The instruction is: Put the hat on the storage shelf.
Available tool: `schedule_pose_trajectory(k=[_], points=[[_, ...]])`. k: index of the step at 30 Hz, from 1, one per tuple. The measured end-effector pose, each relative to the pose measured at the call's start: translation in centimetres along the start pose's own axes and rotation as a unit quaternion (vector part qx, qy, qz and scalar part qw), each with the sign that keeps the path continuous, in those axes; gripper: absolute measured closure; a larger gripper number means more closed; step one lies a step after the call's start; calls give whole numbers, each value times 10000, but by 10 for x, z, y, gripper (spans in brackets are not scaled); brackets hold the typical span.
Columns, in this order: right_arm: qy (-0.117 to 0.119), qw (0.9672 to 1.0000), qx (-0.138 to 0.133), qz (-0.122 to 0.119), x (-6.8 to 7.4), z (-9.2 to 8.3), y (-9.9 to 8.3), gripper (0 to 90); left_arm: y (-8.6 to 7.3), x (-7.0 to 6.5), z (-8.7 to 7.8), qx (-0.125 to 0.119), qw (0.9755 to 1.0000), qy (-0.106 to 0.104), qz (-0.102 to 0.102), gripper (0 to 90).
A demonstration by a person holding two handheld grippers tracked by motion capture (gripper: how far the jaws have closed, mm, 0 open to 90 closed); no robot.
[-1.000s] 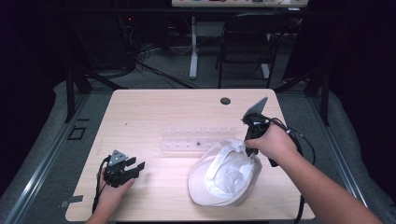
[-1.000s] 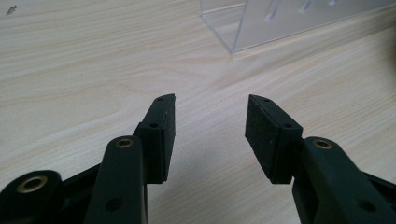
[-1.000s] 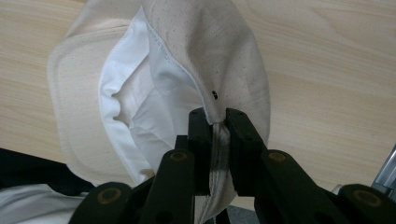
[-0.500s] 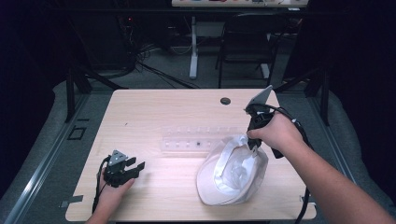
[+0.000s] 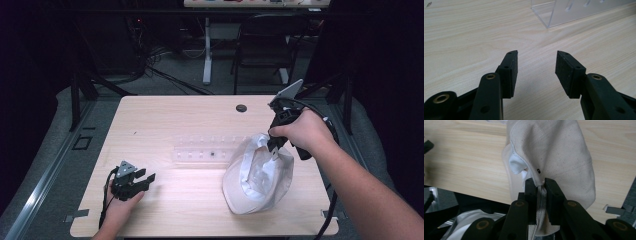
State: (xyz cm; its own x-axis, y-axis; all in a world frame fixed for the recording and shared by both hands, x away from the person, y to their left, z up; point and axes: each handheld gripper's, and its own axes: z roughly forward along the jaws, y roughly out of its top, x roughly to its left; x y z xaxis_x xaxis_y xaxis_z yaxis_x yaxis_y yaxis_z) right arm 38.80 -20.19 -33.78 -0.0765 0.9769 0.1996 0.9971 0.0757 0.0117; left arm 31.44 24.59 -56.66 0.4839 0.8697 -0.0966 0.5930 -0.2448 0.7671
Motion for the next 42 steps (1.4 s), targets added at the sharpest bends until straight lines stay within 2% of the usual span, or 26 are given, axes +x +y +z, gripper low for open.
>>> schedule_pose_trajectory(k=[3,4,5,6,9,11,15,16,20,22,24,28,33,34,36,38,40,42], points=[[138,9999,47,33,-2,-2,1,808,0,0,0,5,10000,-4,5,531],[335,9993,99,92,-6,-5,2,808,0,0,0,9,10000,-6,24,531],[335,9993,99,92,-6,-5,2,808,0,0,0,9,10000,-7,27,531],[436,9989,85,150,-7,-6,2,808,1,0,-1,86,10000,-16,43,531],[669,9976,71,168,-11,-8,3,808,0,0,0,11,10000,-5,26,531],[705,9973,34,206,-13,-9,3,808,0,0,0,6,10000,-2,5,531],[931,9952,46,290,-16,-10,4,808,0,0,0,1,10000,-8,24,531],[993,9947,73,249,-18,-11,4,808,0,0,0,3,10000,-5,25,531],[1085,9936,-19,303,-18,-12,4,809,1,0,0,53,10000,-8,41,531],[1105,9935,-3,270,-19,-15,4,808,0,-2,1,-2,10000,-1,13,531],[1224,9918,-99,349,-20,-20,4,808,1,-2,1,9,10000,-12,56,531],[1345,9902,-132,337,-22,-26,4,808,1,-2,1,11,10000,-19,49,531],[1507,9874,-264,412,-23,-35,3,808,1,-3,2,22,10000,-25,54,531],[1623,9853,-304,433,-24,-39,4,808,1,-4,3,24,10000,-27,49,531],[1654,9850,-273,418,-25,-42,4,808,2,-5,3,58,9999,-67,104,531],[1779,9824,-336,453,-26,-46,5,809,2,-7,4,66,9999,-79,102,532],[1993,9774,-444,543,-28,-50,8,809,2,-10,4,60,9998,-102,145,532],[2027,9768,-420,543,-30,-51,9,809,2,-11,4,20,9998,-90,157,533]])
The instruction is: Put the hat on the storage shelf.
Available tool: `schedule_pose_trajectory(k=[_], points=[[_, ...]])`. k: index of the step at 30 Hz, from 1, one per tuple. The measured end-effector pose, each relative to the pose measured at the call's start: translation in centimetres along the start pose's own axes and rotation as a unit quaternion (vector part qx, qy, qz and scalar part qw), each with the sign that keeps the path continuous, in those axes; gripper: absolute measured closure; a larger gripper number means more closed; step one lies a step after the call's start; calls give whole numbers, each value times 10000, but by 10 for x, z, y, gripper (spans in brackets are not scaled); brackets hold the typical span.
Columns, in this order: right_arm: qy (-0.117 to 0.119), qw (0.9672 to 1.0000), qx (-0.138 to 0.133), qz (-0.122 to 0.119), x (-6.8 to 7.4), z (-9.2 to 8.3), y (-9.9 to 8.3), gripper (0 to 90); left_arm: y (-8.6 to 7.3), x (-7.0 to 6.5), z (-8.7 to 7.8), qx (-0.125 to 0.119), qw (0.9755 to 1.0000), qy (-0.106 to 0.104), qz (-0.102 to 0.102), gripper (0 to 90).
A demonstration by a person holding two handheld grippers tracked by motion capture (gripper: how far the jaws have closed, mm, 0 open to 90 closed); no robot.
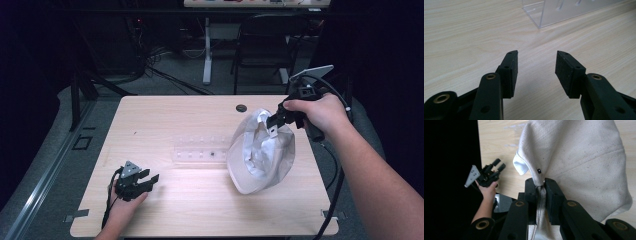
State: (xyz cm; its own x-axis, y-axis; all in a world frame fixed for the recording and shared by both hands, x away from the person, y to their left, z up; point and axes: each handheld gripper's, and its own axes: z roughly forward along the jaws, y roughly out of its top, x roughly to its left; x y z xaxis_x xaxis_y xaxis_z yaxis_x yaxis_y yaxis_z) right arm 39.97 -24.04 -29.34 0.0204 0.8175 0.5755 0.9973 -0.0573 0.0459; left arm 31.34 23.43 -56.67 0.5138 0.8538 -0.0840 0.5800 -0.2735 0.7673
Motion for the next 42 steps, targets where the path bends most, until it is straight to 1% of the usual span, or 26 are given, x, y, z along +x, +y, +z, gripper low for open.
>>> schedule_pose_trajectory(k=[2,3,4,5,6,7,8,9,11,13,17,18,19,20,21,22,23,24,25,30,32,33,34,35,40,42], points=[[137,9998,-122,86,0,0,3,809,1,-2,0,-28,10000,-42,-2,533],[137,9998,-122,86,0,0,3,809,1,-2,0,-28,10000,-42,-2,533],[230,9996,-124,102,0,0,5,810,1,-3,-1,-10,10000,-64,23,532],[230,9996,-124,102,0,0,5,810,2,-5,0,-57,10000,-74,26,532],[315,9994,-72,83,1,0,6,810,3,-10,0,-84,9999,-124,75,529],[315,9994,-72,83,1,0,6,810,3,-10,0,-84,9999,-124,75,526],[379,9991,-158,123,3,1,8,810,7,-17,1,-110,9996,-178,215,524],[379,9991,-158,123,3,1,8,810,7,-17,1,-110,9996,-178,215,522],[473,9987,-160,134,5,2,11,810,12,-27,2,-170,9989,-251,355,514],[500,9986,-153,113,6,2,12,810,17,-40,2,-247,9978,-342,518,512],[564,9981,-192,142,12,8,19,810,28,-68,5,-386,9929,-499,1005,506],[579,9981,-172,112,13,7,21,810,33,-82,8,-411,9902,-638,1172,504],[579,9981,-172,112,13,7,21,810,33,-82,8,-411,9902,-638,1172,502],[615,9979,-197,106,15,8,22,810,35,-88,9,-438,9891,-691,1228,502],[650,9975,-259,126,20,9,23,810,39,-98,12,-490,9866,-832,1316,495],[650,9975,-259,126,20,9,23,810,39,-98,12,-490,9866,-832,1316,488],[668,9975,-219,88,21,9,24,810,42,-103,13,-505,9856,-890,1343,488],[713,9971,-263,73,25,9,25,810,46,-111,15,-549,9839,-978,1392,479],[713,9971,-263,73,25,9,25,810,46,-111,15,-549,9839,-978,1392,478],[771,9965,-303,67,30,11,30,810,59,-125,19,-690,9811,-1077,1451,468],[790,9963,-321,69,33,14,33,810,68,-133,21,-725,9808,-1105,1434,463],[790,9963,-321,69,33,14,33,810,68,-133,21,-725,9808,-1105,1434,458],[776,9963,-347,119,35,16,34,810,71,-137,22,-738,9802,-1127,1454,458],[771,9965,-320,80,36,17,34,810,73,-140,23,-783,9795,-1119,1480,453],[821,9960,-332,70,42,18,38,809,85,-157,25,-884,9744,-1171,1704,437],[819,9960,-356,82,45,19,40,810,90,-163,25,-936,9729,-1189,1751,431]])
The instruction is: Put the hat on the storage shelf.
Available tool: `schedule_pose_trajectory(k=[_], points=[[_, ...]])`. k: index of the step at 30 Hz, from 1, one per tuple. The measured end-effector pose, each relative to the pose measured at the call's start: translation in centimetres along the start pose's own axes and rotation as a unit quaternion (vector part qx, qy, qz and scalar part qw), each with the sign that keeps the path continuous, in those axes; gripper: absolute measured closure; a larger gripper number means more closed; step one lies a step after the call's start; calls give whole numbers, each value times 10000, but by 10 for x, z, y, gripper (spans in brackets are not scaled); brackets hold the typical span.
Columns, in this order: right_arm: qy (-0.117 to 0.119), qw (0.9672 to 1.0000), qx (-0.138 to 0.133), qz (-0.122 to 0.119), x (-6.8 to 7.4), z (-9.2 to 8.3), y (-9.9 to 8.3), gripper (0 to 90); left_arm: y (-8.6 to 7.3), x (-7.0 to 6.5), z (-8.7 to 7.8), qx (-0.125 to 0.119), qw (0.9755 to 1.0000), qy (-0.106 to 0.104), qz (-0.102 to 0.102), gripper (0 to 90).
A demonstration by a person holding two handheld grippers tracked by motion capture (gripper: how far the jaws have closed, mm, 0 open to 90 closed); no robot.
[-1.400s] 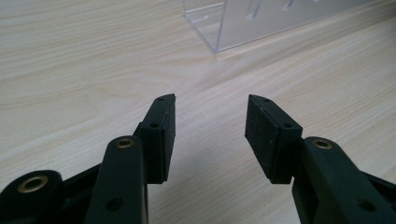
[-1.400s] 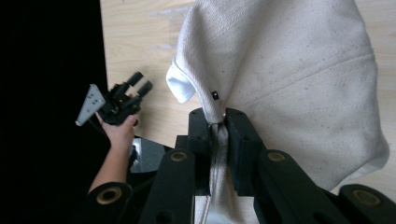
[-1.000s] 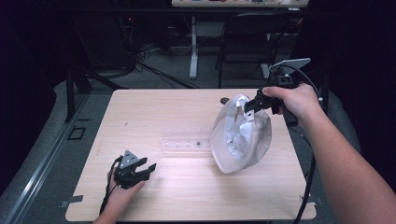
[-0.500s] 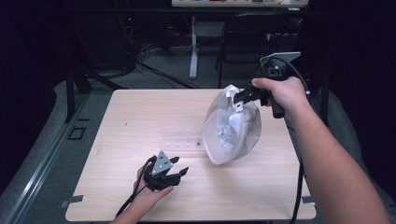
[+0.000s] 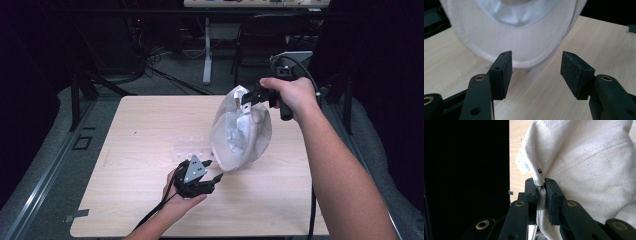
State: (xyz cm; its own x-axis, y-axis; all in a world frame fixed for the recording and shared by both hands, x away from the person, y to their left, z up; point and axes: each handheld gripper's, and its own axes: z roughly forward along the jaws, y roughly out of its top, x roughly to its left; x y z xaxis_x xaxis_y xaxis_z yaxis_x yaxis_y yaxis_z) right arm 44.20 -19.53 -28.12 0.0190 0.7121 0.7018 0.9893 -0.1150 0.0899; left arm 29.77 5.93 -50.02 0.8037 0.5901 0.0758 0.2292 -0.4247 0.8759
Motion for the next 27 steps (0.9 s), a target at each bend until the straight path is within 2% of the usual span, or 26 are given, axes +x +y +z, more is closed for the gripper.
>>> schedule_pose_trajectory(k=[4,8,11,16,17,18,22,27], points=[[-1,10000,-62,20,5,3,3,810,13,-5,8,41,10000,-59,41,416],[-21,9999,-123,58,10,6,5,809,18,-8,13,117,9998,-42,122,414],[4,9999,-129,42,12,7,5,809,24,-13,17,163,9996,105,188,432],[8,9999,-104,-19,16,9,6,809,32,-18,22,283,9981,399,382,552],[-6,9999,-106,-20,16,10,6,809,33,-18,23,337,9975,459,417,599],[-14,10000,-95,-15,17,10,6,809,34,-18,23,382,9972,499,401,692],[-39,10000,-78,-42,17,10,5,809,34,-13,20,439,9964,606,395,744],[-69,9999,-137,-14,16,10,5,807,32,-7,14,367,9967,623,368,801]])
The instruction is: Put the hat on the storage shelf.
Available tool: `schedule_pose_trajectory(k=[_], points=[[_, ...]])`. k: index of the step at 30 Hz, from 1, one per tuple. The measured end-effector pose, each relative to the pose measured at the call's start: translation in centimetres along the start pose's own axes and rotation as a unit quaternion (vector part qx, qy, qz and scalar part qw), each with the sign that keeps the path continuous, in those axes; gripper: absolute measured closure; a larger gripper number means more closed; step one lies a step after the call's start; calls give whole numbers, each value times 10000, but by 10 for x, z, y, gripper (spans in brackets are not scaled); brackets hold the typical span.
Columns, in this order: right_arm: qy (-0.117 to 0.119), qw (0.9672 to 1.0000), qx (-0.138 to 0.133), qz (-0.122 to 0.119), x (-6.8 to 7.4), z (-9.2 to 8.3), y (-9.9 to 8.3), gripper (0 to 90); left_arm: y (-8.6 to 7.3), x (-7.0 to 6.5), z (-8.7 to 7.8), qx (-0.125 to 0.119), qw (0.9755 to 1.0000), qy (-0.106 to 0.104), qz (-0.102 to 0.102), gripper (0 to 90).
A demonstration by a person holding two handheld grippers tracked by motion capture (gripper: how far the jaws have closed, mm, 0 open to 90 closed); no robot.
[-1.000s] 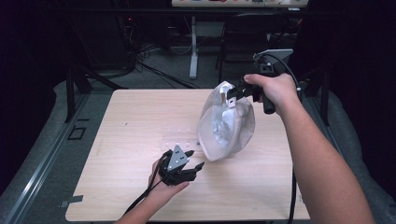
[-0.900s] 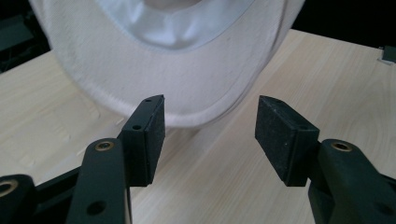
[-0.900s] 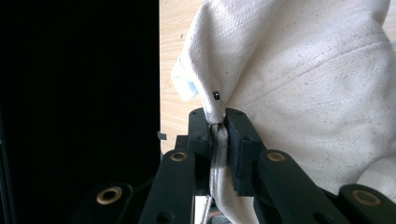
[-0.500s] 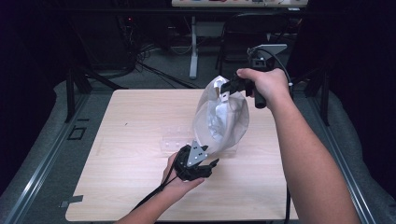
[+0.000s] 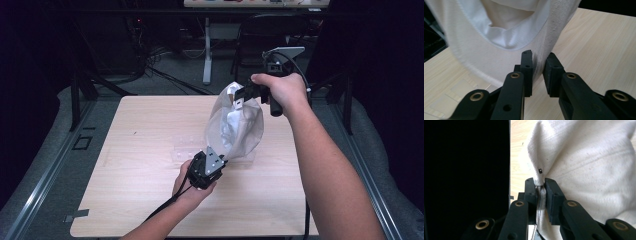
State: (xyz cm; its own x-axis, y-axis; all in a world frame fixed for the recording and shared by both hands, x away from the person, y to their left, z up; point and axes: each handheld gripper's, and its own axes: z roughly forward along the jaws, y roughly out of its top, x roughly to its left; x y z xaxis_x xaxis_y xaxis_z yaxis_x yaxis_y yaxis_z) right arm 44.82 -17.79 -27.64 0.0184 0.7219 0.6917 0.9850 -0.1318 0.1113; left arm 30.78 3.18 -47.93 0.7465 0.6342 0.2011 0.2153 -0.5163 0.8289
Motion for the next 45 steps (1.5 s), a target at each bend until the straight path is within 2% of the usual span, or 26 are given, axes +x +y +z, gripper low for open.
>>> schedule_pose_trajectory(k=[4,6,14,18,22,23,24,26,27,28,30,33,36,38,43,45], points=[[-10,10000,-5,10,-3,-2,1,806,-1,4,-3,-57,10000,-19,-4,808],[78,10000,-35,40,-4,-4,1,806,-2,7,-5,-71,10000,6,9,814],[105,9999,-14,6,0,-4,0,807,-5,22,-4,-39,9999,-67,-127,811],[160,9999,-50,36,0,-6,1,808,-7,33,-6,-257,9987,-215,-394,812],[226,9997,-75,34,-1,-8,1,809,-8,41,-9,-379,9983,-153,-426,818],[254,9996,-98,27,-1,-9,1,809,-8,46,-9,-419,9978,-192,-483,821],[254,9996,-98,27,-1,-9,1,809,-8,46,-9,-419,9978,-192,-483,825],[268,9996,-129,-22,-1,-8,1,808,-9,52,-9,-489,9964,-357,-586,829],[252,9996,-132,35,0,-7,1,808,-9,54,-8,-507,9958,-428,-634,833],[277,9995,-138,-37,0,-6,1,808,-9,56,-7,-548,9948,-532,-680,836],[269,9996,-124,-23,0,-4,1,807,-10,60,-4,-612,9927,-690,-774,841],[281,9995,-149,-68,1,-2,1,807,-11,65,-1,-662,9912,-805,-819,844],[291,9994,-151,-65,2,-1,1,806,-12,71,1,-744,9886,-937,-911,846],[302,9992,-233,-152,2,2,1,806,-11,75,4,-790,9867,-1050,-960,850],[318,9991,-217,-155,2,5,2,805,-11,80,8,-818,9828,-1289,-1042,854],[295,9992,-213,-174,1,7,3,805,-12,83,9,-799,9824,-1325,-1046,855]])
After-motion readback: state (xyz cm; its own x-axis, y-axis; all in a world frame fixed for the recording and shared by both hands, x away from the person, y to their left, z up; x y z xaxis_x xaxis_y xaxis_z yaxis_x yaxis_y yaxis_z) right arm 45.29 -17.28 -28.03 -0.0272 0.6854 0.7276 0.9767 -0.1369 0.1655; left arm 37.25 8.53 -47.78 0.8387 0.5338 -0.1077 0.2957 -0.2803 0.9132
